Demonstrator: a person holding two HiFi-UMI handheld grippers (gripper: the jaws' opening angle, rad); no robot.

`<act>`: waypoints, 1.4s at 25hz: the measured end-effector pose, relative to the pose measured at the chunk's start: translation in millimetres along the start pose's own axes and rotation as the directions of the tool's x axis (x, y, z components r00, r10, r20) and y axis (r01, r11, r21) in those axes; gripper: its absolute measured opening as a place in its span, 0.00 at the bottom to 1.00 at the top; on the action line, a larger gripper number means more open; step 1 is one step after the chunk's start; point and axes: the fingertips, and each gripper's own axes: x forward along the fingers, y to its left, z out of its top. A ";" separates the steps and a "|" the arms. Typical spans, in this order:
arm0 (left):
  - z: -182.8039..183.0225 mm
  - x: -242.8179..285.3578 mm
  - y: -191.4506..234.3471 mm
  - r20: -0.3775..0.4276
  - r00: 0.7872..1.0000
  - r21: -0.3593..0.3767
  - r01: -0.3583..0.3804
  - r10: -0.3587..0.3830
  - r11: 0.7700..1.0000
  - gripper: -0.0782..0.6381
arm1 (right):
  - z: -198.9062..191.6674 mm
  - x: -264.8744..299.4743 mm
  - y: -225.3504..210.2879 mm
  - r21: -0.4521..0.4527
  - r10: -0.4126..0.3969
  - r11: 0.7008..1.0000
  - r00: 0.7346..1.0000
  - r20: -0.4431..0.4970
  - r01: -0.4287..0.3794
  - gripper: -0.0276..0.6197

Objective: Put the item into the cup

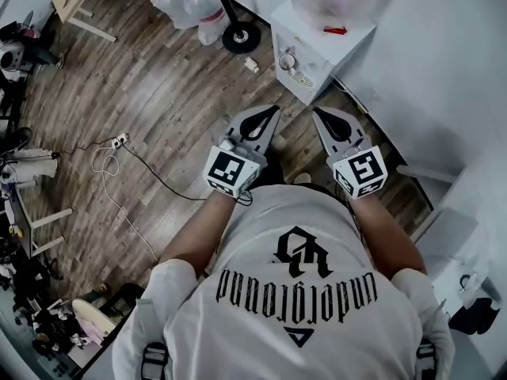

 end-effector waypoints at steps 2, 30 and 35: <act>12.8 -4.3 -9.6 0.009 1.000 0.016 0.001 -0.001 1.000 0.12 | 9.7 -13.9 4.6 -0.016 0.015 1.000 1.000 0.019 -0.014 0.05; 63.5 -150.3 -85.6 0.039 0.996 0.066 -0.081 0.078 0.995 0.12 | 55.8 -114.4 129.4 -0.102 0.126 0.988 0.986 0.105 -0.115 0.05; 59.3 -214.1 -107.7 0.027 0.998 0.019 -0.050 0.049 0.999 0.12 | 50.3 -129.3 180.2 -0.115 0.106 0.989 0.988 0.115 -0.093 0.05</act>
